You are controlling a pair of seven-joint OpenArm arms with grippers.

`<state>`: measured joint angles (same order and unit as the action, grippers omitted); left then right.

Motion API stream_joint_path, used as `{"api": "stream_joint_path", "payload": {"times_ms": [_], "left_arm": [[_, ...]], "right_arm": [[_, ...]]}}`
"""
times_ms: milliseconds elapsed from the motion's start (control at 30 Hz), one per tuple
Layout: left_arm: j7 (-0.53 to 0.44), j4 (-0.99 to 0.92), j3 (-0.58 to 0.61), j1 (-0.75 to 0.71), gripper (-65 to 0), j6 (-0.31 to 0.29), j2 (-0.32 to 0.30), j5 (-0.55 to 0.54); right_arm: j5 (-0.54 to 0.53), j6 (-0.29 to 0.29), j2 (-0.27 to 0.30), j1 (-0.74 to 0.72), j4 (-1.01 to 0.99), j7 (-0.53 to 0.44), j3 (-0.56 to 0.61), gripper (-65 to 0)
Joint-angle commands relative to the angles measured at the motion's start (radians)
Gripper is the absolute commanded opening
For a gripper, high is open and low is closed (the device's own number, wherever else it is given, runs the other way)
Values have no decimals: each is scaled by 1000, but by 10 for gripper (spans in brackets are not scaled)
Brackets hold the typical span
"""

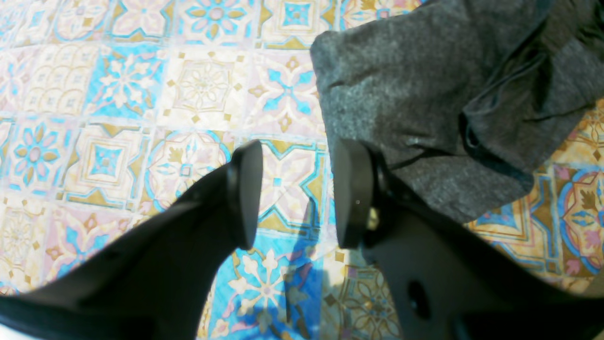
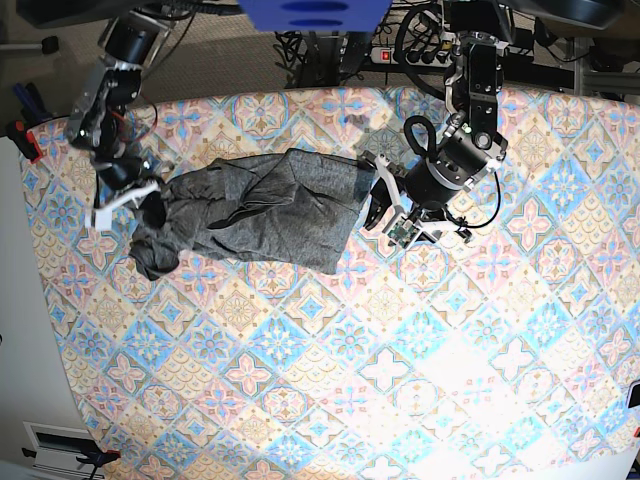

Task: Layout the t-shirt on the table in an organized manner, then fold the t-shirt properly
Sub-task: 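Grasp the other strip end with the right gripper and push it inward, then fold the strip end with the right gripper over onto the bundle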

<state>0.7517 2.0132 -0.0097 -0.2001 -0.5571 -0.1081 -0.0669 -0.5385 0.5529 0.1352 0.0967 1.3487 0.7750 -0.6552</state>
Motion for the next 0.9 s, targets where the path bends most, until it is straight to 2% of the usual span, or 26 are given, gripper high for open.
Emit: {"api": "stream_joint_path", "payload": {"times_ms": [0, 133, 300, 433, 667, 767, 867], "left_arm": [[-22, 17, 0, 9, -424, -1, 3, -9], [-22, 17, -2, 8, -424, -1, 3, -4], [-22, 17, -2, 8, -424, -1, 3, -3], [-22, 14, -2, 8, -424, -1, 3, -1], [-21, 13, -2, 11, -424, -1, 0, -1], [-21, 13, -2, 9, -424, -1, -3, 0], [-21, 5, -2, 8, -424, -1, -3, 0]], "right_arm": [[14, 8, 11, 2, 18, -15, -5, -650], [156, 3, 5, -2, 97, -16, -5, -650], [323, -86, -58, -16, 277, -16, 7, -650], [444, -87, -107, -18, 414, -24, 131, -650], [633, -90, -174, 4, 509, -33, 377, -650], [731, -96, -210, 61, 512, -113, 461, -650], [865, -150, -242, 117, 512, -206, 518, -650]]}}
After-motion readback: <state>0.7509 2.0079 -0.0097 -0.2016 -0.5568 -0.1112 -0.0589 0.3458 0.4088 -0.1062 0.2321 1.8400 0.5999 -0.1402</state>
